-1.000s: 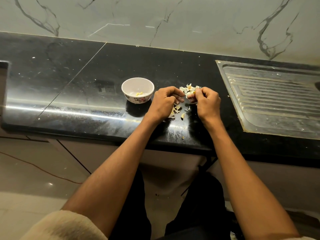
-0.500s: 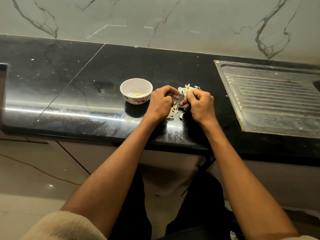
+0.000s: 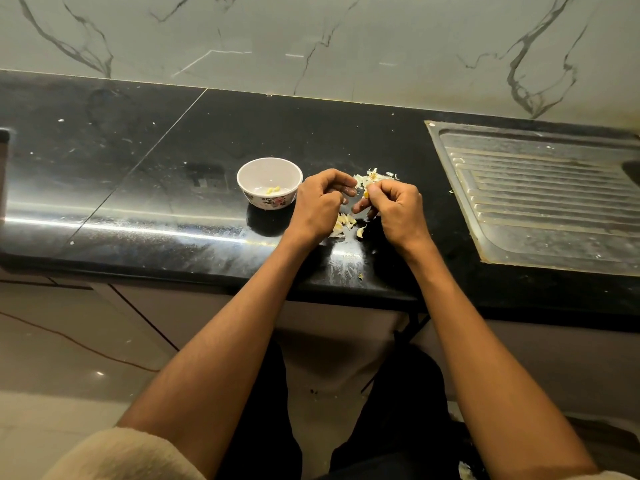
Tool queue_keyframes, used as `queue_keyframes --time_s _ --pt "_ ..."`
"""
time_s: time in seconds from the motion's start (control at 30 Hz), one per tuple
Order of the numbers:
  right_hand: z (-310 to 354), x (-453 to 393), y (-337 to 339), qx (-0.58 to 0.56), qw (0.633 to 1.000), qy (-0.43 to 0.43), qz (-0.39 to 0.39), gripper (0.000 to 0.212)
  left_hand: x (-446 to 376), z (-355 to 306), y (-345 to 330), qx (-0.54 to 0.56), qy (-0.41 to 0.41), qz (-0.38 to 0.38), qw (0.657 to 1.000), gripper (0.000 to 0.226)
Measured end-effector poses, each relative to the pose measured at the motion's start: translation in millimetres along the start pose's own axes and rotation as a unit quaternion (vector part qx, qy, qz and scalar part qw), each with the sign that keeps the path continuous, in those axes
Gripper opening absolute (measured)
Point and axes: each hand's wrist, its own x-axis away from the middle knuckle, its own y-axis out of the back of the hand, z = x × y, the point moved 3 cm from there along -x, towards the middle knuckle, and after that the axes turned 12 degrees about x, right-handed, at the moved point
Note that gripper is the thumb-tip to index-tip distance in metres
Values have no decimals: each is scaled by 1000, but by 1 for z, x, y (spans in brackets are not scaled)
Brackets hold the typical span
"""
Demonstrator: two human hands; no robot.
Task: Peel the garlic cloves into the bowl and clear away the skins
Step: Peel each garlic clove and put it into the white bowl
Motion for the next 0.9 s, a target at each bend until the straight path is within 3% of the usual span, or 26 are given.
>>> queue_keyframes --time_s 0.23,0.43,0.63,0.8,0.9 --pt "-1 -2 4 3 997 -23 -78 25 6 -5 -4 39 -25 57 997 18" --pt "2 1 6 -31 996 -30 -83 23 6 -4 -2 36 -23 9 999 14" --pt "4 3 6 -57 997 -23 -49 20 6 -7 -3 33 -25 14 999 4" --pt "5 4 8 -83 994 -35 -64 3 5 -6 -2 23 -13 -11 1000 5" --pt "6 4 10 -67 993 -39 -86 15 3 -4 -1 23 -7 -22 999 5"
